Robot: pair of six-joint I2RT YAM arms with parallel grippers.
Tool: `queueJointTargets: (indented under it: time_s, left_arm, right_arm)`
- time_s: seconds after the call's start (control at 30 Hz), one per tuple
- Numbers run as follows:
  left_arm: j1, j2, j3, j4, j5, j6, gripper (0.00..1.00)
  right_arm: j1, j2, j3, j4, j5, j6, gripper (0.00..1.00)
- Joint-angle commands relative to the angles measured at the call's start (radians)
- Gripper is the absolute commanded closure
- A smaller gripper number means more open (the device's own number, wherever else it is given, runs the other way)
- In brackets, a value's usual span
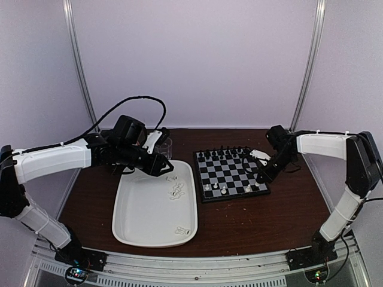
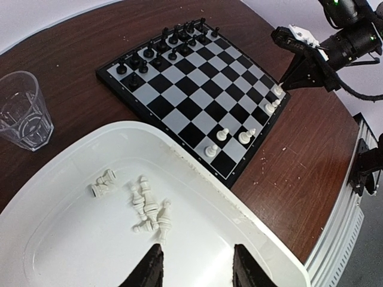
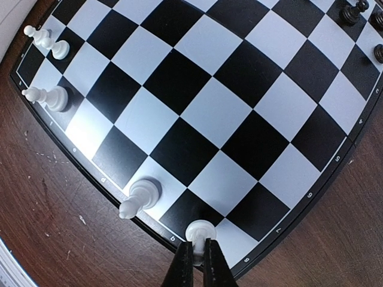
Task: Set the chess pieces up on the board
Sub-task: Place the knight at g1.
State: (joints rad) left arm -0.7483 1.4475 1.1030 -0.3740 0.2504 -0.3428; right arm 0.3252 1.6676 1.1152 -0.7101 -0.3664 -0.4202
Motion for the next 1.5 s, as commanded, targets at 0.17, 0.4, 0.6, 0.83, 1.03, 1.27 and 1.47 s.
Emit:
queueJointTargets:
  time_s: [0.17, 0.4, 0.6, 0.83, 1.03, 1.27, 1.47]
  left_arm:
    - [-0.005, 0.010, -0.009, 0.019, -0.019, -0.015, 0.60]
    - [-0.005, 0.010, -0.016, 0.021, -0.022, -0.017, 0.60]
    - [-0.005, 0.011, -0.022, 0.024, -0.018, -0.021, 0.60]
    - [-0.005, 0.010, -0.025, 0.024, -0.018, -0.020, 0.60]
    - [-0.005, 0.010, -0.028, 0.027, -0.017, -0.021, 0.60]
    - [-0.004, 0.015, -0.025, 0.022, -0.016, -0.021, 0.60]
    - [-0.003, 0.066, 0.033, -0.162, -0.147, -0.038, 0.60]
  right_arm:
    - [0.008, 0.029, -0.009, -0.004, -0.037, -0.012, 0.95]
    - [0.014, 0.036, -0.008, -0.004, -0.038, -0.014, 0.95]
    - [0.017, 0.042, -0.008, -0.005, -0.034, -0.015, 0.95]
    - [0.023, 0.052, -0.005, -0.006, -0.038, -0.016, 0.94]
    - [0.028, 0.046, -0.006, -0.008, -0.029, -0.015, 0.84]
    - [0.028, -0.017, 0.007, -0.026, -0.019, -0.001, 0.78]
    - [0.018, -0.150, 0.032, -0.109, -0.027, -0.012, 0.74]
